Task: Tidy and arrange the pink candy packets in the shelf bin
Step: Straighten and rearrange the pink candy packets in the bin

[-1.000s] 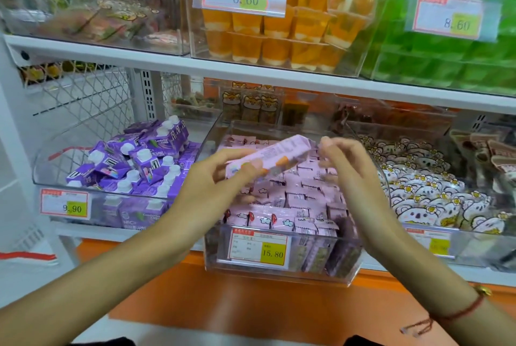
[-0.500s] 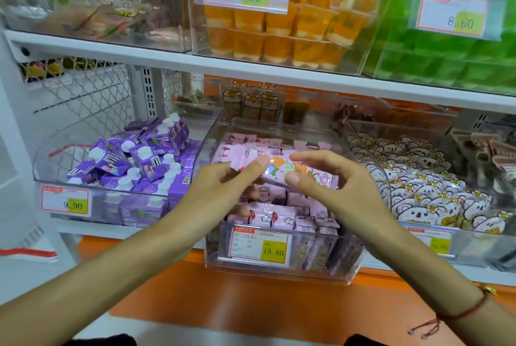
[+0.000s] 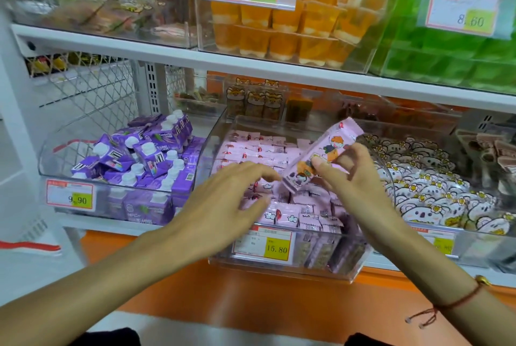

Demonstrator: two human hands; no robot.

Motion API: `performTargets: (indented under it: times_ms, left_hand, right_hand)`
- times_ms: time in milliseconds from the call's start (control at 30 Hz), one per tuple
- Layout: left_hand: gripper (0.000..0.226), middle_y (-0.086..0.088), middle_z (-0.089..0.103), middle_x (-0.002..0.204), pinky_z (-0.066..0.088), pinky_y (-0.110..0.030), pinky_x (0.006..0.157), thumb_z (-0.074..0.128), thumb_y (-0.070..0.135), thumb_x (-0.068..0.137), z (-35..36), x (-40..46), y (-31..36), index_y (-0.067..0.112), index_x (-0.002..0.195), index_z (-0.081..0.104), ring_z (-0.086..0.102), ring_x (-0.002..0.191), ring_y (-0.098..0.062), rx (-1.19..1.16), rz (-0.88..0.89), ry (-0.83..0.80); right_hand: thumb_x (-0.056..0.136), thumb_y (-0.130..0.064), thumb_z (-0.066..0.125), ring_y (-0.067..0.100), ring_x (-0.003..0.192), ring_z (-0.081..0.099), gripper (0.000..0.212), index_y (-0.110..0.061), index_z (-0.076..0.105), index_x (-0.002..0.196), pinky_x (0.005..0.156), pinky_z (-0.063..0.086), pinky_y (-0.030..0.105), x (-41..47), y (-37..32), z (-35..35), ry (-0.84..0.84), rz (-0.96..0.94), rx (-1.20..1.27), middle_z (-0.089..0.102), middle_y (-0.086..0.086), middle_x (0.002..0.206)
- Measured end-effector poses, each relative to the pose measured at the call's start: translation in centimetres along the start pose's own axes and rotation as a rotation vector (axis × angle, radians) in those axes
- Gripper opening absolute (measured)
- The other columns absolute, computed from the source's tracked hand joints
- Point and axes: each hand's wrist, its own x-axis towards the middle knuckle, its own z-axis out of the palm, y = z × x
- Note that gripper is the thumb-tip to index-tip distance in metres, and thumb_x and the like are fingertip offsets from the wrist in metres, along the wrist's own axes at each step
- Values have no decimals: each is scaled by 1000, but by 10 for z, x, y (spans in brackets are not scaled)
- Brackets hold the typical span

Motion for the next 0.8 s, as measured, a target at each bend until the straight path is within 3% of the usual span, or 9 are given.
performTargets:
  times_ms: [100, 167, 233, 300, 367, 433, 567, 700, 800]
  left_hand:
    - [25, 24, 58, 115, 40, -26, 90, 51, 37, 94, 1, -1, -3, 40, 118, 56, 47, 108, 2, 152, 122, -167]
    - [24, 21, 59, 113, 36, -20, 88, 50, 39, 94, 0, -1, -4, 40, 117, 57, 47, 107, 1, 191, 152, -193]
    - [21, 21, 59, 108, 40, -23, 86, 49, 41, 93, -2, 0, -6, 41, 113, 57, 48, 104, 0, 177, 134, -199]
    - [19, 21, 58, 106, 44, -31, 85, 49, 42, 93, -3, 0, -7, 43, 111, 56, 47, 101, 2, 163, 126, -214]
    - [21, 22, 57, 106, 45, -32, 84, 49, 41, 94, -4, 0, -8, 44, 113, 55, 47, 100, 2, 158, 125, -231]
    - [23, 26, 57, 107, 45, -29, 83, 50, 41, 93, -4, -1, -8, 45, 115, 54, 47, 101, 5, 152, 115, -219]
    - [23, 37, 53, 99, 43, -19, 75, 56, 41, 90, -3, -1, -9, 47, 113, 55, 45, 95, 15, 112, 72, -166]
    - [22, 38, 53, 93, 44, -21, 72, 58, 40, 88, -2, 1, -8, 48, 109, 56, 46, 91, 16, 123, 60, -157]
    - [21, 32, 56, 103, 47, -27, 77, 58, 40, 88, -2, 0, -8, 45, 108, 55, 49, 98, 10, 125, 53, -106]
  right_hand:
    - [88, -11, 61, -2, 77, 68, 61, -25, 24, 135, 66, 55, 17, 0, 4, 7, -36, -104, -19, 60, -1, 105]
    - [86, -20, 63, 4, 75, 70, 61, -37, 27, 132, 64, 56, 21, -1, 8, 11, -100, -158, -110, 57, -5, 106]
    - [83, -31, 66, 6, 74, 70, 55, -47, 32, 123, 65, 56, 24, -1, 11, 12, -133, -227, -244, 58, -15, 101]
    - [83, -31, 69, 6, 72, 69, 51, -48, 34, 115, 64, 56, 22, 0, 11, 10, -147, -286, -325, 58, -23, 98]
    - [83, -27, 70, 5, 74, 68, 50, -51, 33, 108, 67, 56, 22, 2, 10, 7, -168, -334, -388, 56, -19, 106]
    - [84, -24, 70, 2, 75, 66, 50, -52, 32, 102, 65, 55, 20, 2, 11, 4, -189, -333, -384, 50, -15, 113]
    - [87, -22, 66, -3, 76, 64, 42, -44, 32, 100, 62, 49, 12, 0, 7, -1, -220, -332, -426, 45, -22, 112]
    - [89, -22, 63, 9, 76, 66, 36, -43, 35, 99, 65, 55, 29, 0, 2, -3, -369, -313, -488, 62, -5, 102]
    - [90, -34, 55, 16, 93, 60, 14, -34, 47, 101, 76, 50, 40, -3, 12, 1, -413, -332, -661, 61, -7, 109]
